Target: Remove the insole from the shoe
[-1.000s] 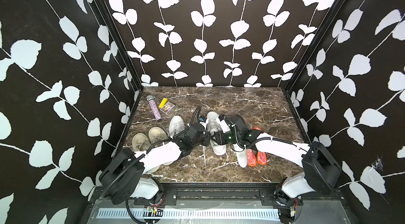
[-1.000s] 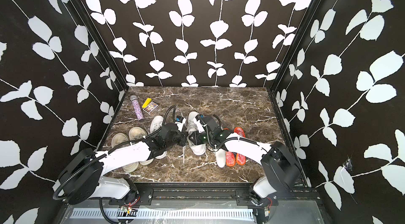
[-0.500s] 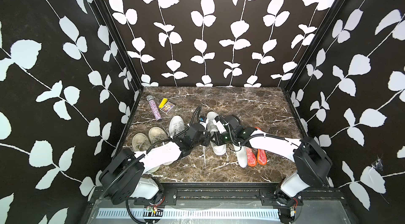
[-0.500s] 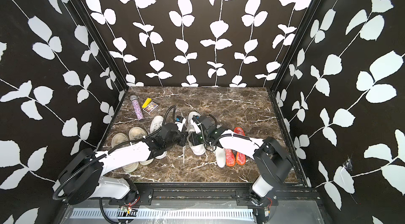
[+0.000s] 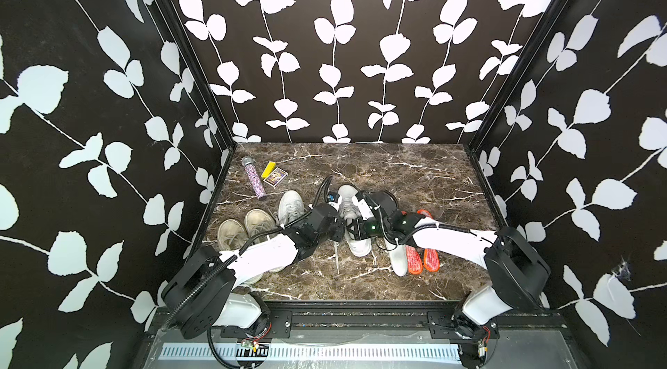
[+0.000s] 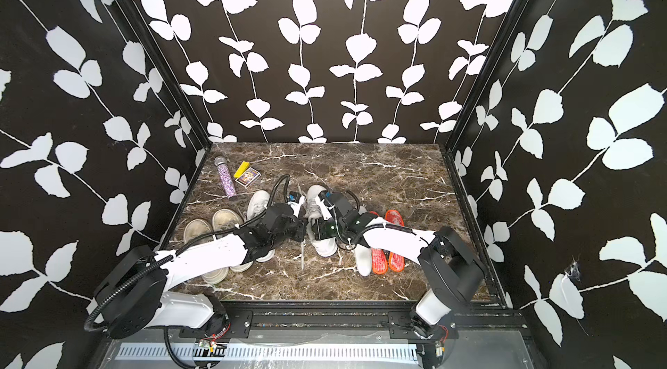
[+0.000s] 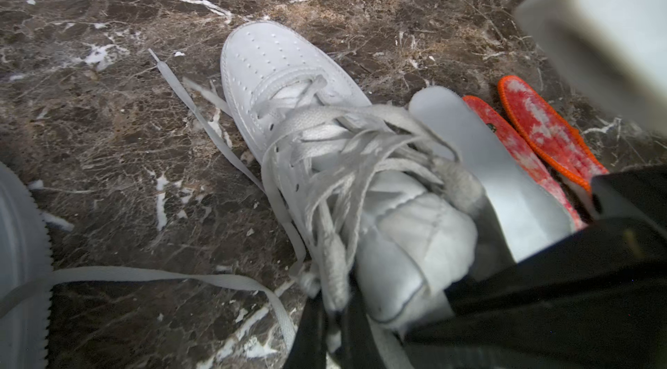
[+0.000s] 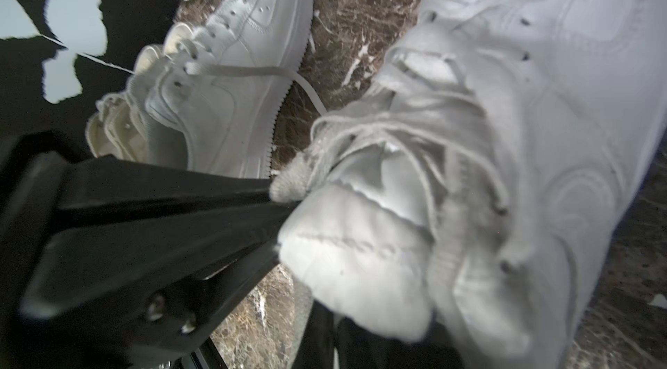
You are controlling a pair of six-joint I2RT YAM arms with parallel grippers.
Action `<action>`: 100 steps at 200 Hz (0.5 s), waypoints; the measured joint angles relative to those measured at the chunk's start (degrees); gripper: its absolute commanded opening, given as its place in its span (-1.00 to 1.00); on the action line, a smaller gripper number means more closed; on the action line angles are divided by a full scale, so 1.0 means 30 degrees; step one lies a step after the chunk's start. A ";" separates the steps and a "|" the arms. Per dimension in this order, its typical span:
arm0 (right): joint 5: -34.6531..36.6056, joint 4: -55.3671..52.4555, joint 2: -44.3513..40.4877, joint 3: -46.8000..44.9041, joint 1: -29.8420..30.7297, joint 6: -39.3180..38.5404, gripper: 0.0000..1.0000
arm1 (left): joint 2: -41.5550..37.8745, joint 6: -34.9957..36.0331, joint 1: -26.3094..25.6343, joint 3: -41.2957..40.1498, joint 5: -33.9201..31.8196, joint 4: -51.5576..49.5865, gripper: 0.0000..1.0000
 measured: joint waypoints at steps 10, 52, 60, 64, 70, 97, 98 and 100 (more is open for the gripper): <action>-0.0233 0.0860 -0.0146 -0.0444 -0.0080 0.0561 -1.00 | 0.0000 0.0007 0.0000 0.0022 -0.0131 -0.0131 -1.00; -0.0969 0.2943 -0.0772 -0.1071 -0.0248 0.1668 -1.00 | 0.0058 0.0124 -0.0036 0.0656 -0.1013 -0.1304 -1.00; -0.1013 0.3344 -0.1107 -0.1217 -0.0270 0.1763 -1.00 | 0.0058 0.0204 -0.0073 0.0816 -0.1173 -0.1443 -1.00; -0.1042 0.3512 -0.1304 -0.1304 -0.0284 0.1814 -1.00 | 0.0058 0.0284 -0.0095 0.0896 -0.1275 -0.1501 -1.00; -0.1078 0.3810 -0.1625 -0.1472 -0.0277 0.1858 -1.00 | 0.0058 0.0386 -0.0117 0.1013 -0.1392 -0.1566 -1.00; -0.1158 0.4648 -0.3140 -0.1960 -0.0270 0.1923 -1.00 | 0.0058 0.0787 -0.0124 0.1290 -0.2098 -0.1894 -1.00; -0.1158 0.4663 -0.3206 -0.1960 -0.0270 0.1916 -1.00 | 0.0058 0.0794 -0.0124 0.1297 -0.2127 -0.1902 -1.00; -0.1158 0.4677 -0.3300 -0.1967 -0.0270 0.1902 -1.00 | 0.0058 0.0801 -0.0124 0.1297 -0.2193 -0.1945 -1.00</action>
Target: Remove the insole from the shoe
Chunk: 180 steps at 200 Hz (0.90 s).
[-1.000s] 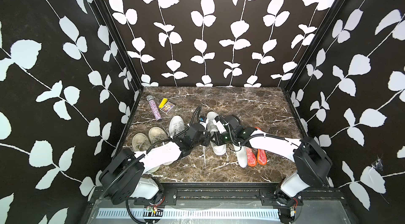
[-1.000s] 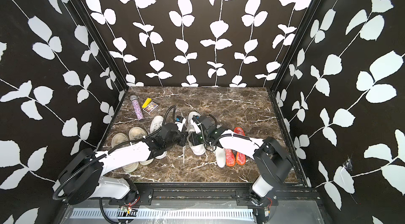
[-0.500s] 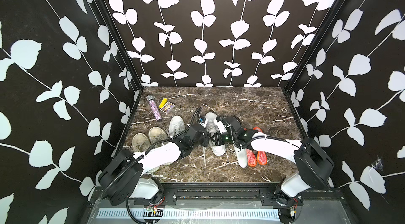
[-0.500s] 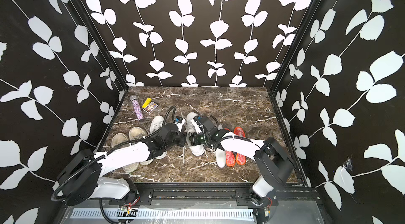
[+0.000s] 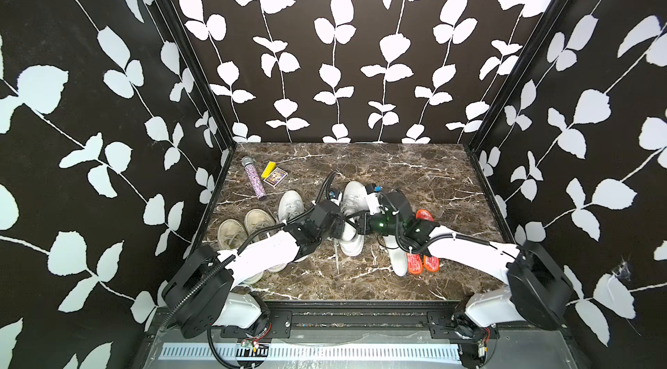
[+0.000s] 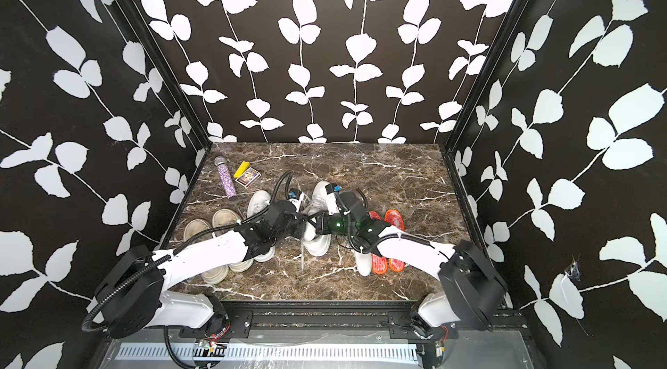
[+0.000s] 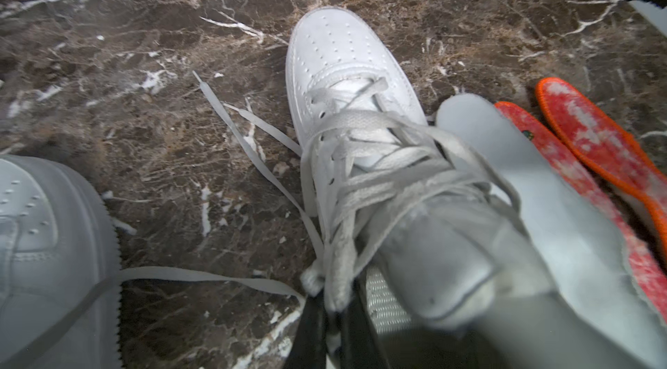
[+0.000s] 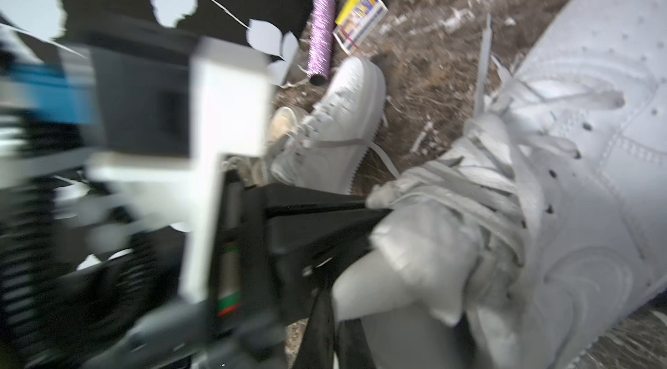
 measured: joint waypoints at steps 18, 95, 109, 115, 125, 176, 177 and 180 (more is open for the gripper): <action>-0.0044 0.0182 -0.0699 -0.0029 0.0036 -0.0131 -1.00 | 0.0058 0.0095 0.0138 0.0058 -0.0568 -0.0488 -1.00; -0.0656 -0.0583 -0.3497 -0.0240 0.0029 -0.2186 -1.00 | 0.0954 0.0073 0.2922 0.1071 -0.1056 -0.2076 -1.00; -0.0364 -0.1566 -0.4612 -0.0270 0.0029 -0.2980 -1.00 | 0.0954 0.0255 0.3111 0.1209 -0.1115 -0.2361 -1.00; -0.0233 -0.1960 -0.5122 -0.0270 0.0029 -0.3308 -1.00 | 0.0954 0.0328 0.3155 0.1260 -0.1137 -0.2463 -1.00; 0.0051 -0.2594 -0.5960 -0.0270 0.0029 -0.3847 -1.00 | 0.0954 0.0423 0.3242 0.1333 -0.1209 -0.2659 -1.00; 0.2157 -0.5399 -0.8058 -0.0270 0.0015 -0.5763 -1.00 | 0.0845 0.0743 0.3439 0.1399 -0.1297 -0.3206 -1.00; 0.2171 -0.5450 -0.8051 -0.0270 0.0015 -0.5785 -1.00 | 0.0838 0.0743 0.3439 0.1399 -0.1304 -0.3242 -1.00; 0.2426 -0.5712 -0.8007 -0.0270 0.0007 -0.5880 -1.00 | 0.0794 0.0743 0.3461 0.1399 -0.1319 -0.3315 -1.00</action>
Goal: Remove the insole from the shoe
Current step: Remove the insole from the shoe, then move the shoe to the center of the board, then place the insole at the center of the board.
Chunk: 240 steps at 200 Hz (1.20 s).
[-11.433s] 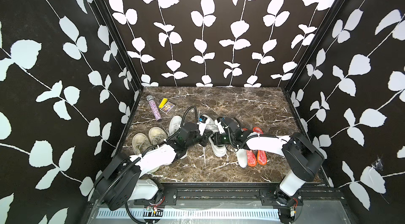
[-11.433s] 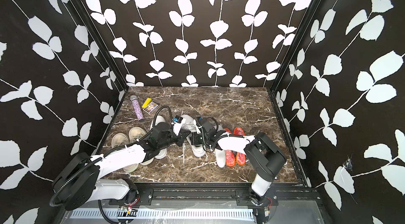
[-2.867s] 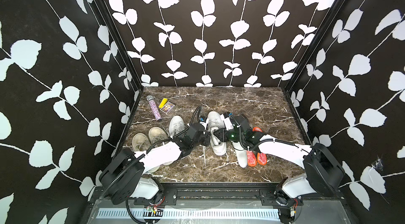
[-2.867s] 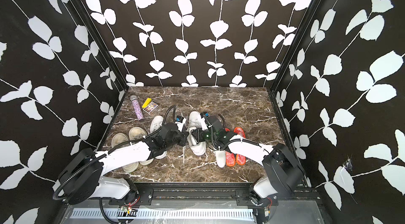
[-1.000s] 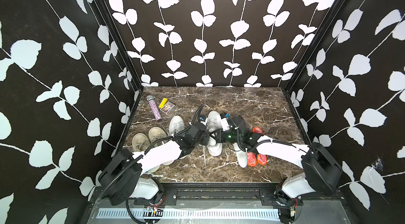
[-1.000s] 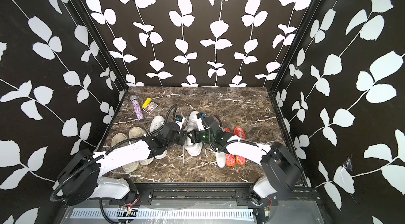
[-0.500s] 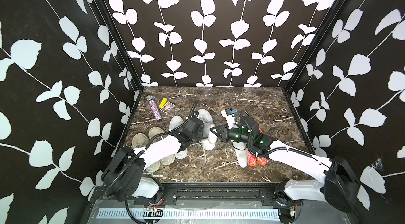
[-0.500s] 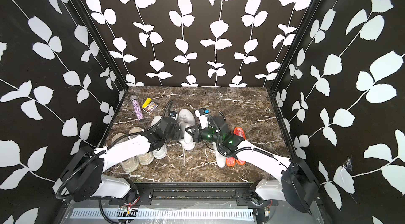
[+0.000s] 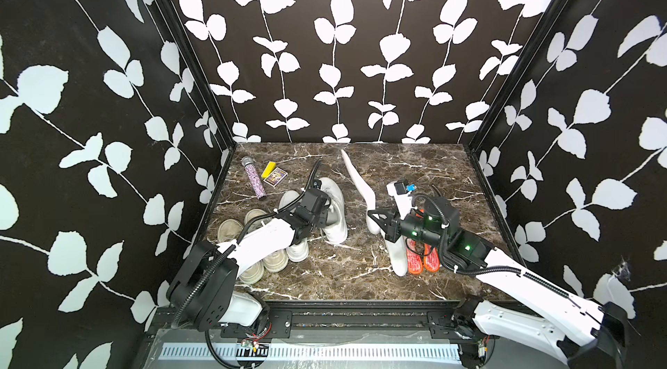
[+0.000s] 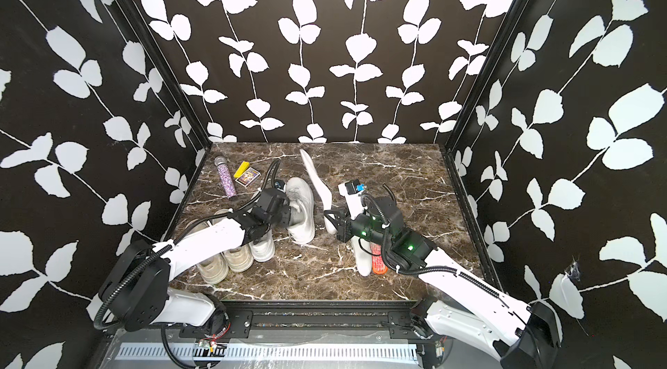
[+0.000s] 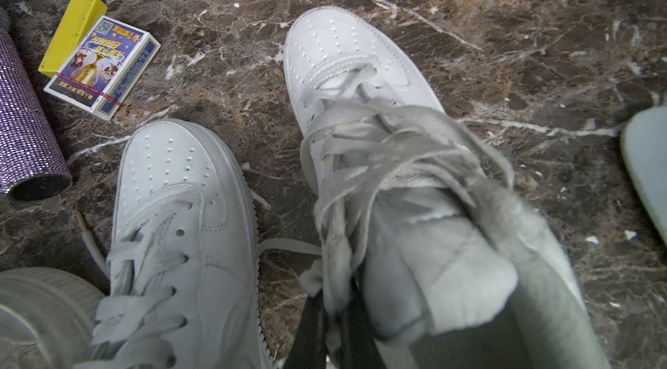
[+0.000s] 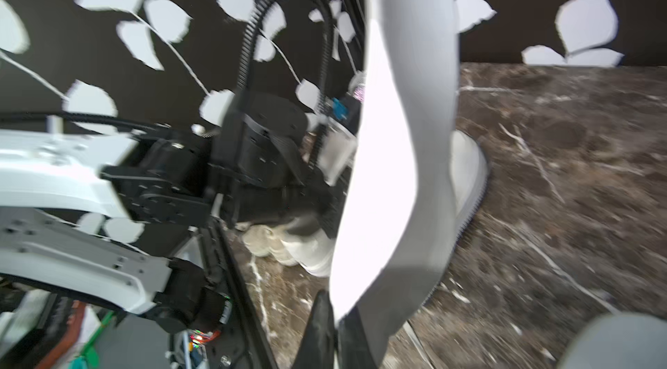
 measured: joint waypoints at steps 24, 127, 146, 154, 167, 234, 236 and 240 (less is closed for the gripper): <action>0.1326 -0.1581 0.0954 0.0000 -0.0022 -0.0248 -1.00 | -0.0736 -0.0007 0.0095 -0.0066 -0.0102 -0.0984 -1.00; 0.4845 -0.5544 0.6798 0.1086 0.0801 0.0947 -1.00 | -0.4517 -0.0321 0.0306 -0.2171 -0.1107 -0.3235 -0.77; 0.5384 -0.6054 0.6805 0.1100 0.1348 0.1275 -1.00 | -0.4889 -0.0488 0.0306 -0.2361 -0.1319 -0.3366 -0.55; 0.5559 -0.6266 0.6812 0.1122 0.1661 0.1428 -1.00 | -0.5027 -0.0503 0.0313 -0.2361 -0.1457 -0.3373 -0.50; 0.5690 -0.6513 0.6819 0.1122 0.2127 0.1719 -1.00 | -0.5268 -0.0554 0.0321 -0.2361 -0.1654 -0.3388 -0.44; 0.7140 -0.7380 0.7133 0.1115 0.3526 0.3082 -1.00 | -0.6200 -0.0459 0.0350 -0.2331 -0.1683 -0.3271 -0.03; 0.7198 -0.7410 0.7140 0.1115 0.3555 0.3126 -1.00 | -0.6266 -0.0423 0.0350 -0.2324 -0.1676 -0.3271 -0.02; 0.7322 -0.7482 0.7147 0.1115 0.3599 0.3206 -1.00 | -0.6368 -0.0459 0.0350 -0.2317 -0.1668 -0.3264 -0.01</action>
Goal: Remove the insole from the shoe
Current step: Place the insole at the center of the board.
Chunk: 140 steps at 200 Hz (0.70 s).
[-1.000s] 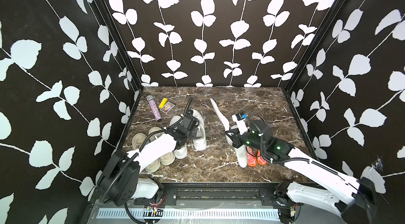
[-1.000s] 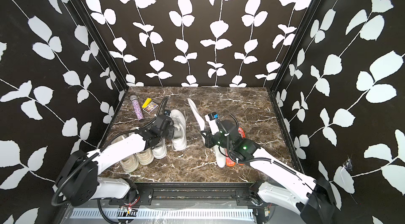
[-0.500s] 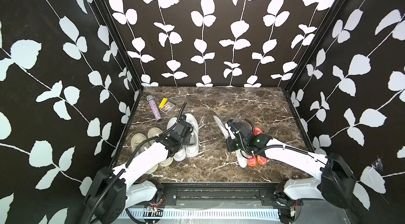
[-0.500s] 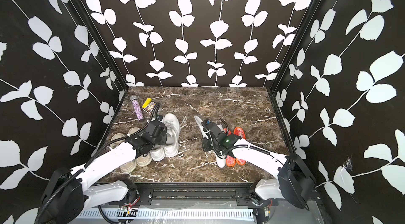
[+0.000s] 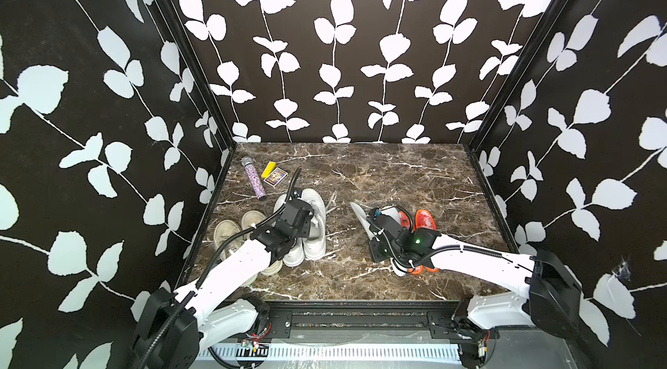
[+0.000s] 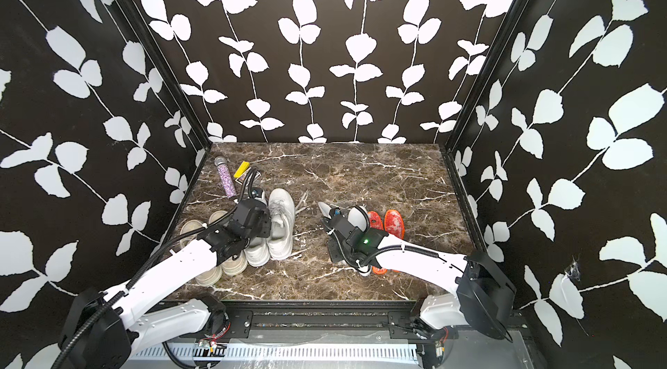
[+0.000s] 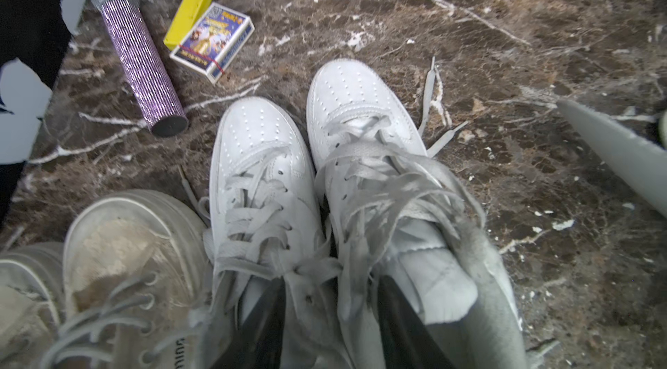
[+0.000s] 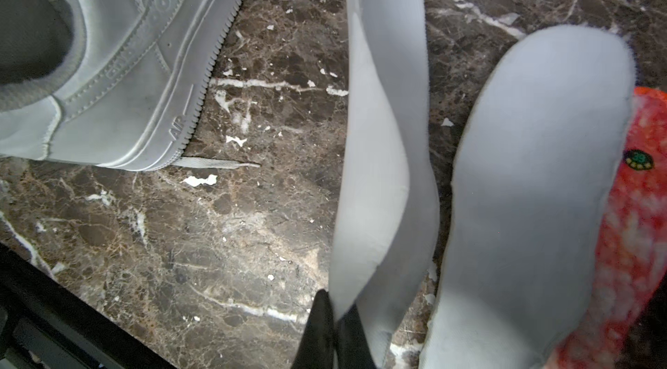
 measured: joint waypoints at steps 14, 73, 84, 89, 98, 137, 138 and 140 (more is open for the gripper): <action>0.0444 -0.0291 0.0124 0.0000 0.0204 0.0291 -1.00 | -0.0357 0.0036 0.0022 0.0022 -0.0007 0.0022 0.04; 0.0058 -0.0401 0.1362 -0.0248 0.0532 0.1122 -0.48 | -0.1370 0.0051 0.0029 0.0022 -0.0080 0.0204 0.18; -0.0219 -0.0240 0.1384 -0.0248 0.0583 0.1151 -0.37 | -0.1406 0.0058 0.0029 0.0022 -0.0080 0.0262 0.18; -0.0342 -0.0138 0.1384 -0.0248 0.0612 0.1151 -0.32 | -0.1413 0.0058 0.0029 0.0022 -0.0080 0.0291 0.19; -0.0495 0.0022 0.1377 -0.0248 0.0641 0.1122 -0.25 | -0.1413 0.0073 0.0029 0.0022 -0.0080 0.0321 0.20; -0.0831 0.0423 0.0787 -0.0248 0.0685 0.1049 -0.08 | -0.1413 0.0248 0.0029 0.0095 -0.0051 0.0503 0.23; -0.0831 0.0423 0.0729 -0.0248 0.0685 0.1035 -0.08 | -0.1413 0.0255 0.0029 0.0109 -0.0051 0.0510 0.23; -0.0823 0.0423 0.0670 -0.0248 0.0685 0.1013 -0.07 | -0.1406 0.0255 0.0036 0.0124 -0.0044 0.0510 0.24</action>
